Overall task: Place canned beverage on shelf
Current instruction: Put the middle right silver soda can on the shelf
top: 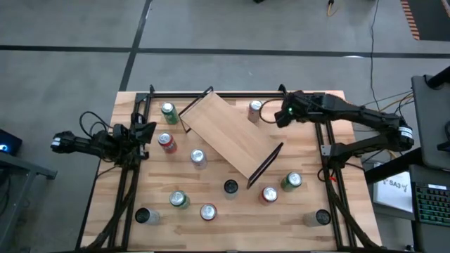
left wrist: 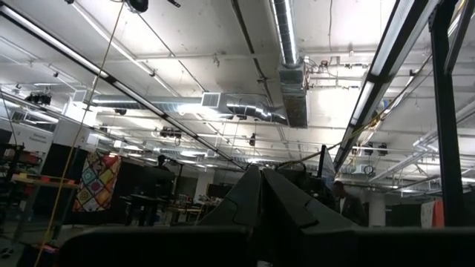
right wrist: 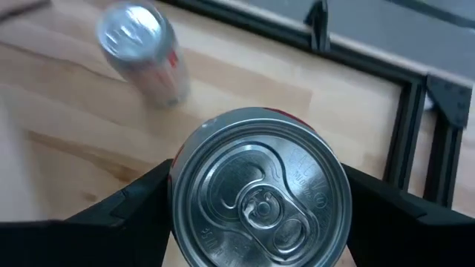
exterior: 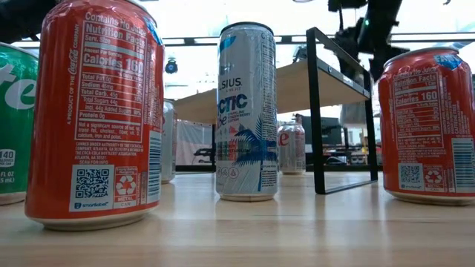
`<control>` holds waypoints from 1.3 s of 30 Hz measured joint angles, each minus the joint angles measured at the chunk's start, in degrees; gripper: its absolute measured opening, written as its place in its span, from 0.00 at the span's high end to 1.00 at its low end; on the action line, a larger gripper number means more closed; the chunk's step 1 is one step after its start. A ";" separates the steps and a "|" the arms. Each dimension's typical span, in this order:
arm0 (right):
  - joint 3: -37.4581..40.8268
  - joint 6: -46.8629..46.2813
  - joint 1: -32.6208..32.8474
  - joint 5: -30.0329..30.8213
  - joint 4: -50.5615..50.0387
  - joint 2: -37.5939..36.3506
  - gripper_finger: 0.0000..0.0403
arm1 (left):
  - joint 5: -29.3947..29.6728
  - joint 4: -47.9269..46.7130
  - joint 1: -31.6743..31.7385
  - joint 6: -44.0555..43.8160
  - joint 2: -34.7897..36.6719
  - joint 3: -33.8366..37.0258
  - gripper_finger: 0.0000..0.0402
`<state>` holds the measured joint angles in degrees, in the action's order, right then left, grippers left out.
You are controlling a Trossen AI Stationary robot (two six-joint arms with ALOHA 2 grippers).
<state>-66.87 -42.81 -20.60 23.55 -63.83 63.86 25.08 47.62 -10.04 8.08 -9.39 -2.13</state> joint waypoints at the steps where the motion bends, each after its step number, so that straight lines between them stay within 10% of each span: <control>1: -1.47 0.45 0.08 0.05 -0.44 0.00 0.27 | 0.00 0.00 0.00 0.00 0.00 0.00 1.00; 18: -19.03 6.43 8.43 -4.15 0.19 1.00 0.27 | 0.02 0.00 0.00 0.00 0.00 0.00 1.00; 39: -43.29 12.41 20.12 -6.11 -13.40 22.67 0.27 | 0.02 0.04 0.02 -0.42 0.00 0.00 1.00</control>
<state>-110.16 -30.40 -0.48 17.44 -77.22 86.52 25.10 47.66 -10.02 7.66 -9.39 -2.13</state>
